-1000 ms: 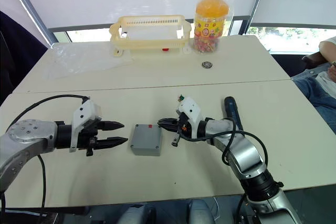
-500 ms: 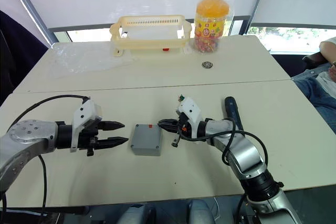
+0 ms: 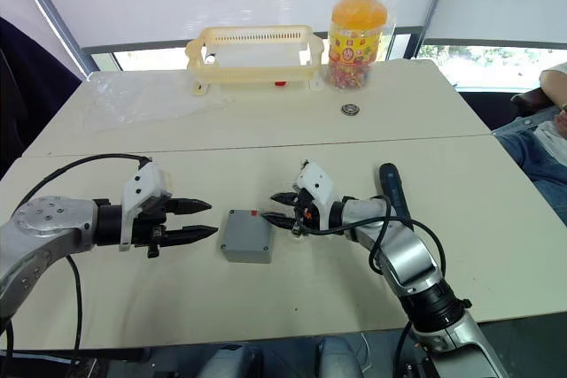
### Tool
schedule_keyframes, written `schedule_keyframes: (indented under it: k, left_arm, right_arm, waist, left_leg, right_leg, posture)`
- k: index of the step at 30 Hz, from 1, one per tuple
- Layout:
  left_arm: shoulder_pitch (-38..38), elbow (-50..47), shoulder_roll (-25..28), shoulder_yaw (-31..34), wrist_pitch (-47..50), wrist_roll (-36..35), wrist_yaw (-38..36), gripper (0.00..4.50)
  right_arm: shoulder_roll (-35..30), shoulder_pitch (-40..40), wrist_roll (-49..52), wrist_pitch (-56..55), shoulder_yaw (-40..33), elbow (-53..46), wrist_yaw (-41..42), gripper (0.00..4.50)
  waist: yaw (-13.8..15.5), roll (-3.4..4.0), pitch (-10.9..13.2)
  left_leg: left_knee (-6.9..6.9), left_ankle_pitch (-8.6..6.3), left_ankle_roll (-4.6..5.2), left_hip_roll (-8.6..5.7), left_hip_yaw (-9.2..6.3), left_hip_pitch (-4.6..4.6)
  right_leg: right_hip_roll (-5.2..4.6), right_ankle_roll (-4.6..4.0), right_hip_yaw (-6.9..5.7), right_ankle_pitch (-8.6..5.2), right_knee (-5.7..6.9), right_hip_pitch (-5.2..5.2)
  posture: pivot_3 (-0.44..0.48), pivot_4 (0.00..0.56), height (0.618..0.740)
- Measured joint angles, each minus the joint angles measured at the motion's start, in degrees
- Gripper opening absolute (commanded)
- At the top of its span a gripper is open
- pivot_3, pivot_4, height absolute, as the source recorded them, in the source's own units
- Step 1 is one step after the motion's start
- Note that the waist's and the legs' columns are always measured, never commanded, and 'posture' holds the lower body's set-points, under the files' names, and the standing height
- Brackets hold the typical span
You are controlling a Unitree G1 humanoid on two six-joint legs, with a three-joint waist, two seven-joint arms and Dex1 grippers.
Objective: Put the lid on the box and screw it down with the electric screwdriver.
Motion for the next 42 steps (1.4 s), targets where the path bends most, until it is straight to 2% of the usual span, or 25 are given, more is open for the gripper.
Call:
schedule_keyframes:
  k: [2, 5, 8, 12, 14, 16, 22, 27, 32, 42]
  left_arm:
    - [-0.14, 0.04, 0.00, -0.01, 0.03, -0.07, -0.31, 2.47]
    - [-2.32, 0.45, 0.00, 0.01, 0.35, -1.24, -1.29, 2.47]
    - [-5.76, 1.99, 0.21, 0.08, 0.61, -2.57, -2.99, 2.47]
    - [-10.00, 4.08, 1.40, -0.98, -0.33, -2.58, -7.16, 2.47]
    - [-11.95, 4.22, 1.29, -3.03, -1.28, -2.55, -9.09, 2.47]
    - [-13.98, 4.32, 0.42, -5.47, -2.30, -2.44, -11.05, 2.47]
    - [-16.90, 3.63, -2.15, -13.05, -7.78, 1.47, -15.34, 2.47]
    - [-18.08, 4.21, -5.21, -16.87, -12.32, 5.75, -16.30, 2.47]
    - [-17.47, 4.64, -7.62, -18.35, -14.24, 9.03, -15.33, 2.47]
    - [-11.02, -0.44, -10.29, -17.76, -11.90, 9.66, -8.97, 2.47]
  right_arm:
    - [0.09, -0.09, 0.68, 0.54, -0.40, -0.06, -0.05, 3.88]
    - [0.11, -1.03, 4.96, 4.52, -4.52, -1.34, -0.44, 3.88]
    - [-1.65, -5.06, 12.86, 12.73, -13.20, -4.68, -1.63, 3.88]
    - [-9.56, -10.61, 23.16, 27.48, -25.24, -6.65, -3.94, 3.88]
    - [-14.24, -11.42, 25.30, 33.50, -27.64, -6.68, -5.01, 4.41]
    - [-20.82, -10.86, 26.42, 39.61, -27.66, -6.48, -5.00, 4.48]
    - [-35.37, -9.27, 27.15, 55.51, -25.46, -1.59, -5.62, 4.48]
    - [-42.47, -6.93, 29.69, 57.11, -20.16, 2.64, -4.37, 4.48]
    - [-42.79, -8.94, 29.61, 57.13, -14.22, 9.33, -5.82, 4.48]
    - [-40.71, -23.47, 31.30, 57.15, 1.20, 28.92, -6.75, 4.48]
  waist:
    - [0.00, 0.00, 0.00]
    - [0.16, 0.00, 0.00]
    - [0.18, 0.00, 0.01]
    - [0.24, 0.00, 0.01]
    - [0.19, 0.00, 0.00]
    - [0.24, 0.00, 0.01]
    - [0.02, -0.01, 0.01]
    - [0.03, -0.01, 0.01]
    - [0.11, -0.01, 0.01]
    - [0.10, -0.01, 0.02]
  left_leg:
    - [0.00, 0.00, 0.00, 0.00, 0.00, 0.00]
    - [0.02, 0.00, 0.00, 0.00, -0.02, 0.00]
    - [0.04, 0.00, 0.00, 0.00, -0.03, -0.01]
    - [0.03, -0.01, 0.03, 0.00, -0.03, -0.01]
    - [0.03, -0.02, 0.05, 0.00, -0.01, -0.01]
    - [0.04, -0.03, 0.08, -0.01, 0.03, -0.02]
    - [0.07, -0.07, 0.16, 0.00, 0.31, -0.01]
    - [0.09, -0.08, 0.18, 0.01, 0.43, -0.01]
    - [0.11, -0.08, 0.18, 0.02, 0.44, -0.03]
    - [0.11, -0.09, 0.20, 0.02, 0.39, -0.05]
  right_leg:
    - [0.00, 0.00, 0.00, 0.00, 0.01, 0.00]
    - [-0.01, 0.00, 0.00, 0.00, 0.01, 0.01]
    - [-0.01, 0.00, -0.01, 0.00, 0.00, 0.02]
    - [-0.01, 0.00, -0.05, 0.00, -0.04, 0.06]
    - [-0.01, 0.00, -0.06, 0.00, -0.06, 0.09]
    - [-0.04, 0.00, -0.06, 0.00, -0.11, 0.10]
    - [-0.05, 0.00, 0.00, 0.00, -0.15, 0.12]
    - [-0.05, 0.01, 0.01, 0.00, -0.17, 0.12]
    - [-0.05, 0.02, 0.01, 0.00, -0.18, 0.12]
    - [-0.04, 0.02, 0.03, 0.00, -0.22, 0.09]
  posture:
    - [0.000, 0.150, 0.740]
    - [0.000, 0.150, 0.740]
    - [0.000, 0.150, 0.740]
    - [0.000, 0.150, 0.740]
    - [0.000, 0.150, 0.740]
    - [0.000, 0.150, 0.740]
    - [0.000, 0.150, 0.740]
    - [0.000, 0.150, 0.740]
    - [0.000, 0.150, 0.740]
    - [0.000, 0.150, 0.740]
